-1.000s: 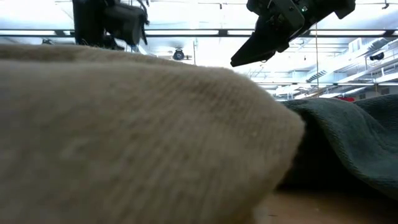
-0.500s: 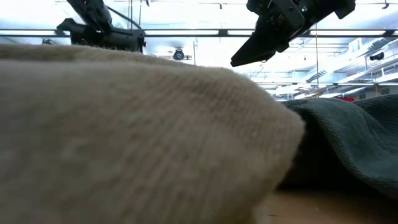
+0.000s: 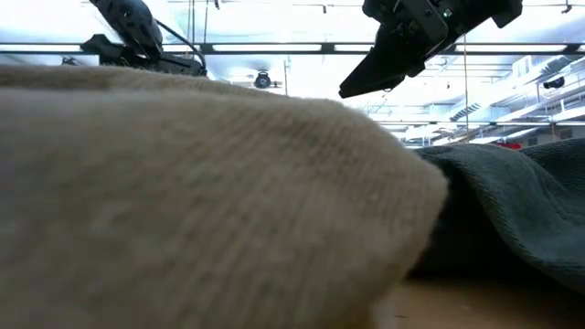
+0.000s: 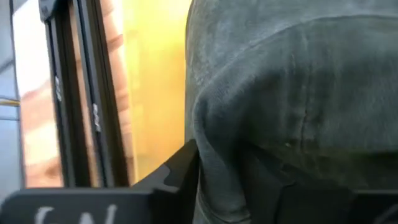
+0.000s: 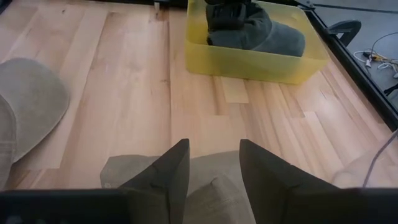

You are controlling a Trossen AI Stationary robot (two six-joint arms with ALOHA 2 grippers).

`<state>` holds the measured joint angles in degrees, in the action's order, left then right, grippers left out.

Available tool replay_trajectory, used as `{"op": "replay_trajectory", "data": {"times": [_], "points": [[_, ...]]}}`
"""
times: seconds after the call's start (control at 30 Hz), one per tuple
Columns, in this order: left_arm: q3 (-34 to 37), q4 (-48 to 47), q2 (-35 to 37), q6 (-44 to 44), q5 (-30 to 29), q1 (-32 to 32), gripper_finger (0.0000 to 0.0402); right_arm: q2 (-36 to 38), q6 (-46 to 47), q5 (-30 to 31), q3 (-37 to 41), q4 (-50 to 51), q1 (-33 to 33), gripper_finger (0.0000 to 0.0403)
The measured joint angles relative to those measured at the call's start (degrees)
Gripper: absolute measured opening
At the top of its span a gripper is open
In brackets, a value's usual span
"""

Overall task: Pick & Place hat
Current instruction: Put the left black cap into the yellow bin, then put the black cap into the yellow bin

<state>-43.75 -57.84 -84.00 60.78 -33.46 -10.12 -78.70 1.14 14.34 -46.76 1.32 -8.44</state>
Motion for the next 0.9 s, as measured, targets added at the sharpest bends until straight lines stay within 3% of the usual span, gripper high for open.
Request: {"op": "replay_trajectory", "data": {"times": [0.17, 0.4, 0.57, 0.73, 0.9], "points": [[-5.8, -10.0, 0.0, -4.4, -0.1, 2.0, 0.0158, 0.0, 2.8, -2.7, 0.0, 0.0, -0.7, 0.0146], [-15.2, -22.8, 0.1, -4.6, -6.2, 4.9, 0.0192, 0.0, 4.5, -3.9, -0.7, -0.2, -2.3, 0.0146], [-18.2, -23.4, 0.1, -6.3, -9.2, 5.6, 0.0203, 0.0, 7.5, -4.9, -4.9, 2.7, -3.3, 0.0146], [-19.8, -20.9, 0.1, -5.3, -16.1, 5.6, 0.0202, 0.0, 13.0, -4.9, -10.0, 10.0, -4.4, 0.0146], [-21.3, -18.1, 0.1, -7.9, -17.6, 5.6, 0.0198, -2.7, 19.5, -6.3, -13.4, 17.3, -6.3, 0.0146]]}}
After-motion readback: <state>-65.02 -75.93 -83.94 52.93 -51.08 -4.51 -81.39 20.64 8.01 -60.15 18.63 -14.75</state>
